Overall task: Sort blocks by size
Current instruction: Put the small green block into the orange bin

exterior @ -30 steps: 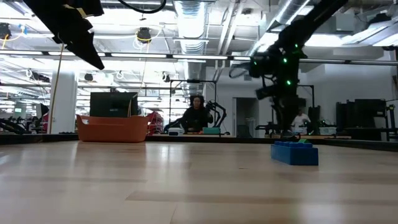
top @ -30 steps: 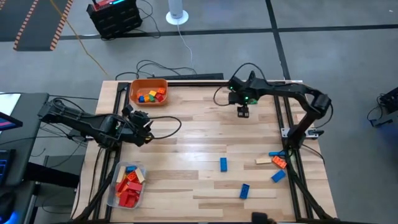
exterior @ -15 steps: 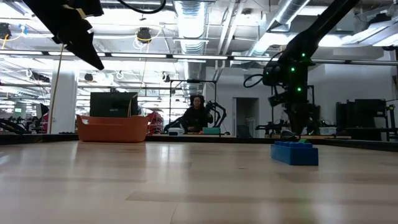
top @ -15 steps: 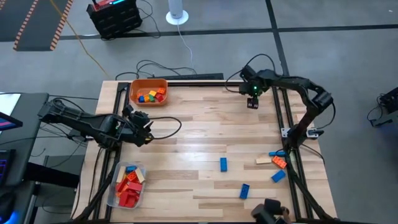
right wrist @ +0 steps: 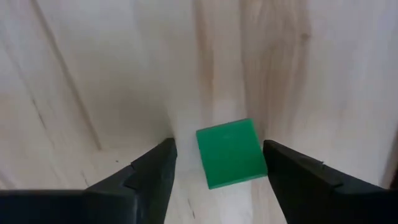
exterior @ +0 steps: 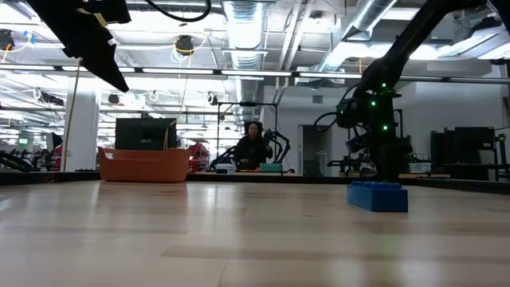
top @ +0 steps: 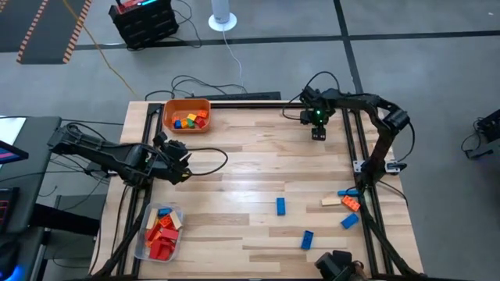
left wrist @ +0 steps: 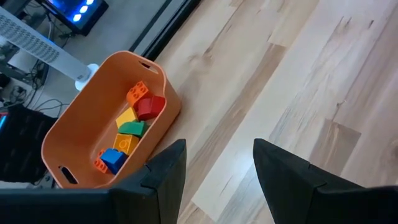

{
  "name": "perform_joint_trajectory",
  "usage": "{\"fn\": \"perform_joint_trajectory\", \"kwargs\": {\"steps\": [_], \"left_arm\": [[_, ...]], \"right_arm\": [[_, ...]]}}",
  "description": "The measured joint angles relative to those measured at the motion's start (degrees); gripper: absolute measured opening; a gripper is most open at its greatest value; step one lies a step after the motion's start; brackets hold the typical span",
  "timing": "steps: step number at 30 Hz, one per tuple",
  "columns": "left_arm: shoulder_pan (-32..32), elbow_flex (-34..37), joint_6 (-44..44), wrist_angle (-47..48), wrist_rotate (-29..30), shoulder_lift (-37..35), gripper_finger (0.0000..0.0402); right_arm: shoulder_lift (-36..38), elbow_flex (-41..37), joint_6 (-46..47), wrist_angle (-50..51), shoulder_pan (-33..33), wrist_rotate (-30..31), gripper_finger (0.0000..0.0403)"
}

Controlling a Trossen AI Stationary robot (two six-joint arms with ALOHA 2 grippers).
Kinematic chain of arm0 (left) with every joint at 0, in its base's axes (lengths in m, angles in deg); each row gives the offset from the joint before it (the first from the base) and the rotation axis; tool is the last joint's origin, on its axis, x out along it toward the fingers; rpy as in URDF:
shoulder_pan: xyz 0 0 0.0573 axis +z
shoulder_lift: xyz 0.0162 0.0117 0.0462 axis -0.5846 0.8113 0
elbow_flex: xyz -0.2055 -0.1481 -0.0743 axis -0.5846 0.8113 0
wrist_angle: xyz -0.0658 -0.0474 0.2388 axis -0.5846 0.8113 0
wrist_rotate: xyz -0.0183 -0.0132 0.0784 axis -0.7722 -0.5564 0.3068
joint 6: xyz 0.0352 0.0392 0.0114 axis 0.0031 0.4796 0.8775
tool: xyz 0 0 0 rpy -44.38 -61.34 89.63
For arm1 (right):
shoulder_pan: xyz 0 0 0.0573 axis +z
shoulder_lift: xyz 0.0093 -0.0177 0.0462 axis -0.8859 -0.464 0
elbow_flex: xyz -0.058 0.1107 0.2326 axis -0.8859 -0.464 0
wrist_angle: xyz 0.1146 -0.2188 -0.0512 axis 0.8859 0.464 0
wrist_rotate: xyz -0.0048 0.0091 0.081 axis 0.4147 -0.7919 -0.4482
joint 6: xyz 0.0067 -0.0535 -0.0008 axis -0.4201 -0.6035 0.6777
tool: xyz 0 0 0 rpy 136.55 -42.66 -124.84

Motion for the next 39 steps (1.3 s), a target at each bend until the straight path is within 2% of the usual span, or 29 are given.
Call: {"fn": "perform_joint_trajectory", "kwargs": {"steps": [4, 9, 16, 19, 24, 31, 35, 39], "left_arm": [[0.00, 0.00, 0.00, 0.53, -0.01, -0.01, 0.0180], [0.00, 0.00, 0.00, 1.08, -0.03, -0.02, 0.0180], [0.00, 0.00, -0.02, 1.08, -0.03, 0.00, 0.0180], [0.00, 0.00, -0.02, 1.05, -0.03, -0.01, 0.0180], [0.00, 0.00, -0.02, 0.57, -0.01, 0.00, 0.0180], [0.00, 0.00, -0.02, -1.18, -0.01, -0.02, 0.0180], [0.02, -0.01, -0.15, -1.15, -0.01, 0.00, 0.0180], [0.02, -0.02, -0.57, -1.20, -0.01, -0.02, 0.0180]], "right_arm": [[-1.27, 0.09, -0.74, 0.04, -0.41, 1.22, 0.0232], [-1.89, 0.15, -0.88, 0.33, 0.04, 3.39, 0.0156], [-1.91, 1.00, 2.84, 2.57, 2.33, 4.94, 0.0154], [-1.57, 2.49, 5.10, 4.06, 5.63, 4.26, 0.0154], [-1.08, 5.26, 5.21, 1.99, 13.51, -0.38, 0.0159], [-1.06, 9.88, 7.87, -11.15, 24.67, -3.43, 0.0160], [-1.06, 14.14, 14.26, -19.66, 28.61, -9.99, 0.0160], [-1.01, 18.17, 20.58, -27.54, 30.83, -12.52, 0.0159]]}}
